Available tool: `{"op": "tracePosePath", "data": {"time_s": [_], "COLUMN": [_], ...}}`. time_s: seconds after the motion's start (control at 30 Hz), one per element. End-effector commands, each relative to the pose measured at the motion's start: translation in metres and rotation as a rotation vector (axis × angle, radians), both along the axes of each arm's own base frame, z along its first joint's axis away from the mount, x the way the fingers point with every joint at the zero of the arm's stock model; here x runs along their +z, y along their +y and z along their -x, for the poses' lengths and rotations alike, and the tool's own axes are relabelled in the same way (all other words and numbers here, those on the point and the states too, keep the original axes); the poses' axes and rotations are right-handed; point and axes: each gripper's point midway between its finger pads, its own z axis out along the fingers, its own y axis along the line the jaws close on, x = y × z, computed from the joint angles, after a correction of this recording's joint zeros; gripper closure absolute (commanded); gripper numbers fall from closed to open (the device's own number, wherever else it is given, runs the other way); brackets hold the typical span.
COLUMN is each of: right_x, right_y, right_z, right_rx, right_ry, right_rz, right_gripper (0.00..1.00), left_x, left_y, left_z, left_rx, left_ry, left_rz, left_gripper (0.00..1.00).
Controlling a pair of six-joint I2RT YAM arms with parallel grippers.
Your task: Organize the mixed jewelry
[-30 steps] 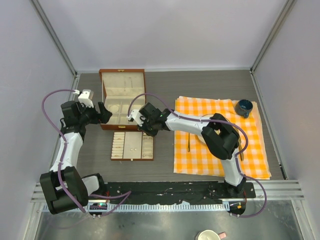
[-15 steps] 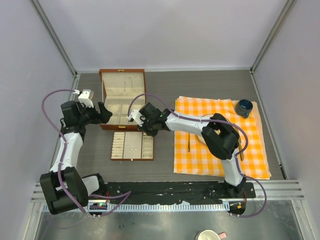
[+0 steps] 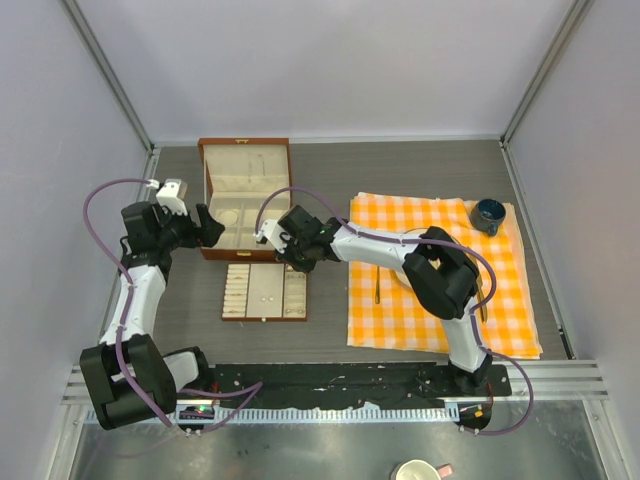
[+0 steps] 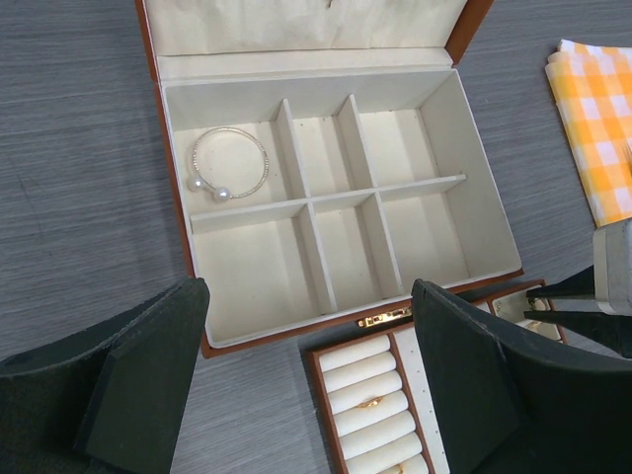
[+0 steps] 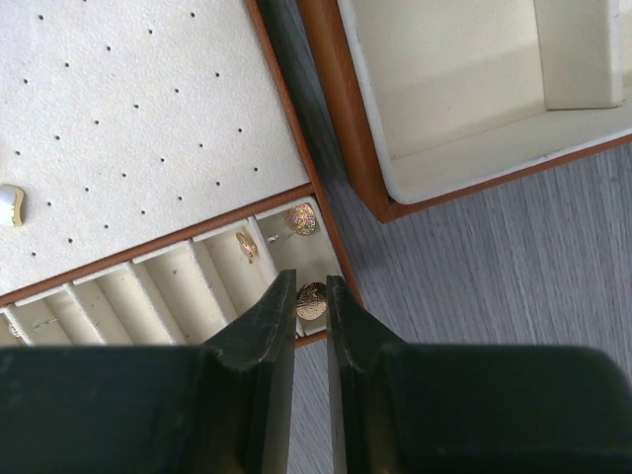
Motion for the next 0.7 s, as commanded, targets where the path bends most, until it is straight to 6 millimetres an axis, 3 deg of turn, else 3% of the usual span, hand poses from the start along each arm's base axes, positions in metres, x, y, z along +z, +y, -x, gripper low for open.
{"op": "tracePosePath", "data": {"time_s": [0.0, 0.67], "right_x": [0.0062, 0.0153], "right_y": [0.0056, 0.0035], "right_z": [-0.0019, 0.0006], "right_rx": [0.006, 0.0], "right_ry": [-0.029, -0.028], "right_rz": [-0.019, -0.035], "right_gripper": [0.8, 0.67], "left_x": [0.0132, 0.0133], "left_y": [-0.0009, -0.0013], "left_z": [-0.001, 0.0022], "left_rx": [-0.021, -0.018], "left_ry": [-0.058, -0.059], "left_rz": [-0.014, -0.015], "left_gripper": [0.11, 0.11]}}
